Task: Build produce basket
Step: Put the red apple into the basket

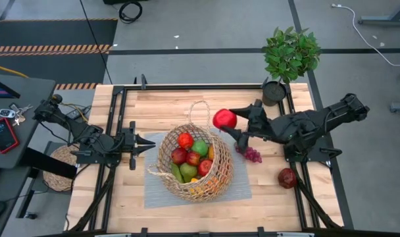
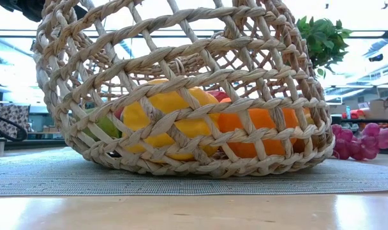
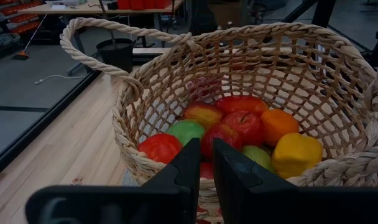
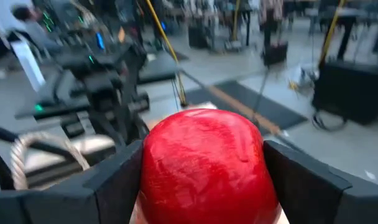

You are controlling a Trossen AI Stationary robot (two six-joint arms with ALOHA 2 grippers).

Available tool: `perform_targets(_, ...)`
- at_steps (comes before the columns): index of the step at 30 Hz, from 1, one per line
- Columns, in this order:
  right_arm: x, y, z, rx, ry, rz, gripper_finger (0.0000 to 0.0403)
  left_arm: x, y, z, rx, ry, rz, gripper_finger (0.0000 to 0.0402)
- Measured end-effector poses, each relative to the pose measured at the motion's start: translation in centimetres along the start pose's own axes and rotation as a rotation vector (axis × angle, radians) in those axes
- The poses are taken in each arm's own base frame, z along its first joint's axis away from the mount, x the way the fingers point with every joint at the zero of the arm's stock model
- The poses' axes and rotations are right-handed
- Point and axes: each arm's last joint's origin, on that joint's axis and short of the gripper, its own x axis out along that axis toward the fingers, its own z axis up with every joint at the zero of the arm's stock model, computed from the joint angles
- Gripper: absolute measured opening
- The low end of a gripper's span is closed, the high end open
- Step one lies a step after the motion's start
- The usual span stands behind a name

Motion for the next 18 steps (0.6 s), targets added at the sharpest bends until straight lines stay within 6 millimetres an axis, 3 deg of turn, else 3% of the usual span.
perform_targets(8, 0.5, 0.9, 1.2, 0.036, -0.113, 0.076, 0.0321, 0.0, 0.0, 0.0, 0.000, 0.000, 0.000, 0.0048)
perform_targets(18, 5.4, 3.2, -1.0, -0.032, -0.079, 0.342, 0.0321, 0.0, 0.0, 0.0, 0.000, 0.000, 0.000, 0.0048)
